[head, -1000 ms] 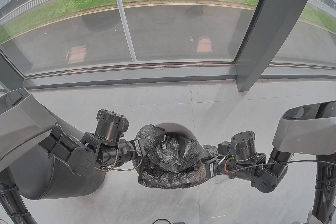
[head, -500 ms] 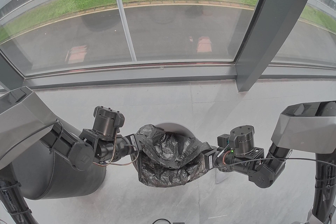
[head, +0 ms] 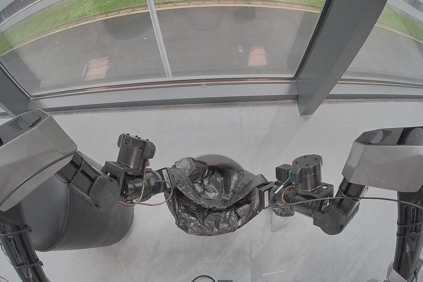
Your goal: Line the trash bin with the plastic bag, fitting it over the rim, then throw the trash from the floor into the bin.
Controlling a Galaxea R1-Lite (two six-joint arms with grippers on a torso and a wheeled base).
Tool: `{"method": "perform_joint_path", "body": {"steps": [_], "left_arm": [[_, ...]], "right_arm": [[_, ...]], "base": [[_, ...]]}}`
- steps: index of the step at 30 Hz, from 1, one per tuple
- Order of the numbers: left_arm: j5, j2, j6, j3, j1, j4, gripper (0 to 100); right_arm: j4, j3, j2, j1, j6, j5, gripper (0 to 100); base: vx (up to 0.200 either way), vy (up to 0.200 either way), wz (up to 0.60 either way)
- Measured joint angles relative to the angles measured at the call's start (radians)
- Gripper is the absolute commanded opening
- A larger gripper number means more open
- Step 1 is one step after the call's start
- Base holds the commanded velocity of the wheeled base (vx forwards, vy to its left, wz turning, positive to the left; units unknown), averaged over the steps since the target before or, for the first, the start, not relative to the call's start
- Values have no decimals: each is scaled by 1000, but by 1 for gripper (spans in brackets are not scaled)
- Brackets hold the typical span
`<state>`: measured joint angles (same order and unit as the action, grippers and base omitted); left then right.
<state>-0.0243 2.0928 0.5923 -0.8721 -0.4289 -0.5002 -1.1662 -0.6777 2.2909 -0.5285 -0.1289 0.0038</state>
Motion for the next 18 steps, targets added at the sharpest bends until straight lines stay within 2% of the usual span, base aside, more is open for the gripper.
{"method": "perform_joint_path", "body": {"steps": [8,9,18], "left_arm": [[-1,15,0,-7,3,0,0],[-1,15,0,-7,3,0,0],[-1,14,1,-6,2,0,0]], "right_arm": [[-1,1,6,7,2,-1,0],[-1,2,7,7,3,-1,100],[-4,11,11,7,10,-1,100]], "base": [[0,0,0],[0,0,0],[0,0,0]]}}
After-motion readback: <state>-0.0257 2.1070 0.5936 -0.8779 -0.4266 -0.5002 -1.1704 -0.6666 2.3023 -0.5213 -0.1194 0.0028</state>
